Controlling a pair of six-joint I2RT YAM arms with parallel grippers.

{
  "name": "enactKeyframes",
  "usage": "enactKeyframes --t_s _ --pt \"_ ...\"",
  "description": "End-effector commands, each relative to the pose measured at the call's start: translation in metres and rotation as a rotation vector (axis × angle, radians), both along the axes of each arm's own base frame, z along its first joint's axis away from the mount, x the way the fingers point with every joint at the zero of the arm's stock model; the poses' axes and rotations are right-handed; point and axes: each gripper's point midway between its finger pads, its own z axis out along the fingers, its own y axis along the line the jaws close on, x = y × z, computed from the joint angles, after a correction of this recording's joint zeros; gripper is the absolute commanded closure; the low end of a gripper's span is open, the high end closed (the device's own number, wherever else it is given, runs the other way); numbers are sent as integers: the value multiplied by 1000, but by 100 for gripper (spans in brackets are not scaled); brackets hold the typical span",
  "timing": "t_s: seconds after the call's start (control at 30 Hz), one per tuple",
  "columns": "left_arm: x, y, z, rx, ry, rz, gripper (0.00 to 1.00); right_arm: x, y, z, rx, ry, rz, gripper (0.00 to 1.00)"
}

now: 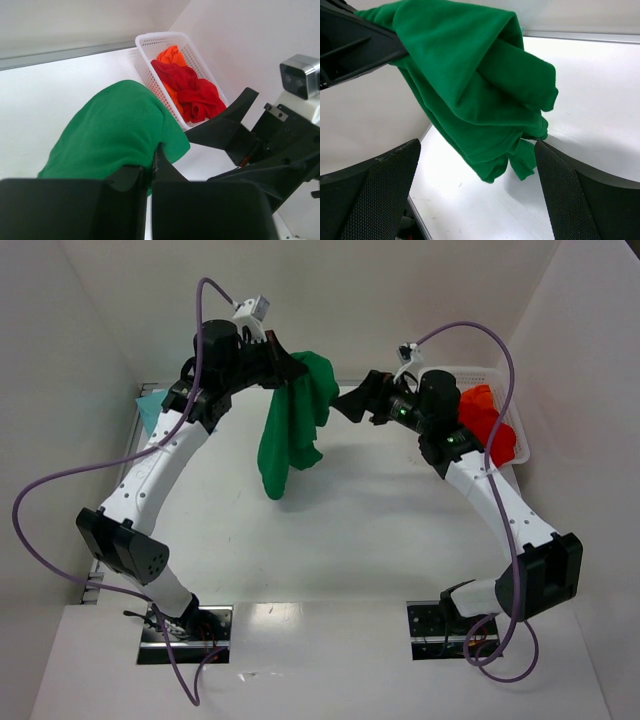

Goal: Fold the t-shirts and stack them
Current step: Move the tshirt to the center of the board

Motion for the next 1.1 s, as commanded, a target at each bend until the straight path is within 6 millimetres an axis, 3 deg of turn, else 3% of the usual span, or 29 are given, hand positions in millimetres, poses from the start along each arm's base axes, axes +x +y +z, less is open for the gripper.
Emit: enactKeyframes --t_s 0.0,0.1,0.27,0.43,0.57,0.67,0.8,0.83,0.87,0.93,1.07 --pt "-17 -1 56 -96 -126 -41 100 -12 16 31 39 -140 33 0" --pt "-18 1 58 -108 -119 -48 100 -19 25 39 28 -191 43 0" --pt "-25 -5 56 -135 -99 -93 100 -7 36 38 4 -207 53 0" --pt "-30 -4 56 -135 -99 -101 100 6 33 39 -6 -232 -2 25" --pt "-31 -5 50 -130 -81 -108 100 15 30 52 -9 -253 -59 29" --pt "-33 -7 47 -130 -77 -126 100 24 28 56 -39 -276 -87 37" --pt "-38 -8 47 -132 -79 -144 100 26 30 65 -37 -300 -78 59" --pt "-38 -9 44 -130 -70 -151 100 28 31 68 -35 -301 -82 79" --pt "-38 -9 40 -128 -62 -151 100 32 29 66 -35 -284 -102 93" --pt "-40 -9 38 -127 -59 -151 100 36 28 71 -33 -288 -122 100" --pt "-43 -7 30 -123 -48 -150 99 38 23 82 -39 -301 -150 100"
